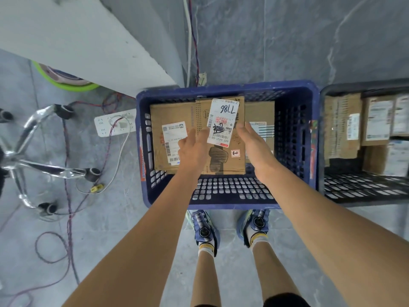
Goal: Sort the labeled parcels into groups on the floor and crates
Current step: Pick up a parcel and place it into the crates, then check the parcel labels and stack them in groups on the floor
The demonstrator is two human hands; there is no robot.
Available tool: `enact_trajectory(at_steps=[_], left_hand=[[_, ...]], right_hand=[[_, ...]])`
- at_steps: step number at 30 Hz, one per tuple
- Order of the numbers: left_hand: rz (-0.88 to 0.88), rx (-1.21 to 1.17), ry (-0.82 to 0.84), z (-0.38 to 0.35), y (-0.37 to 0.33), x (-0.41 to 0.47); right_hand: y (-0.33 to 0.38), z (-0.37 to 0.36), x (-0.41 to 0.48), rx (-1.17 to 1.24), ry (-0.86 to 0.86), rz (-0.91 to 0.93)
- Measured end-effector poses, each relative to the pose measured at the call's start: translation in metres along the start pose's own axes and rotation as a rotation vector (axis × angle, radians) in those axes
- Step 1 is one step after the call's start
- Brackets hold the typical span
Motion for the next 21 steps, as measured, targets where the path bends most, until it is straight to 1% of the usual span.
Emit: enact_trajectory(at_steps=[4,9,13,18,21], left_hand=[[-0.019,-0.122,0.013,0.003,-0.025,-0.045],[-0.062,-0.187,0.059,0.003,-0.077,-0.118],[-0.185,-0.288,0.085,0.002,-0.143,-0.185],[-0.354,-0.269,0.132,-0.007,-0.228,-0.278],[-0.441,-0.242,0.176,-0.015,-0.266,-0.338]], right_hand=[[0.038,0.005,-0.039,0.061,-0.027,0.074],[0.103,0.023,-0.125,0.149,-0.052,0.199],[0.155,0.048,-0.194,0.258,-0.057,0.297],[0.223,0.084,-0.289,0.289,-0.071,0.441],[0.251,0.11,-0.352,0.354,-0.137,0.502]])
Point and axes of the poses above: each hand's wrist, its own x-axis towards the middle knuckle, its own z-axis out of the back of the hand, y = z × x, the point moved 8 cm from there along x, towards the middle knuckle, and after that the axes turned 4 degrees about y, right-handed, at the moved point
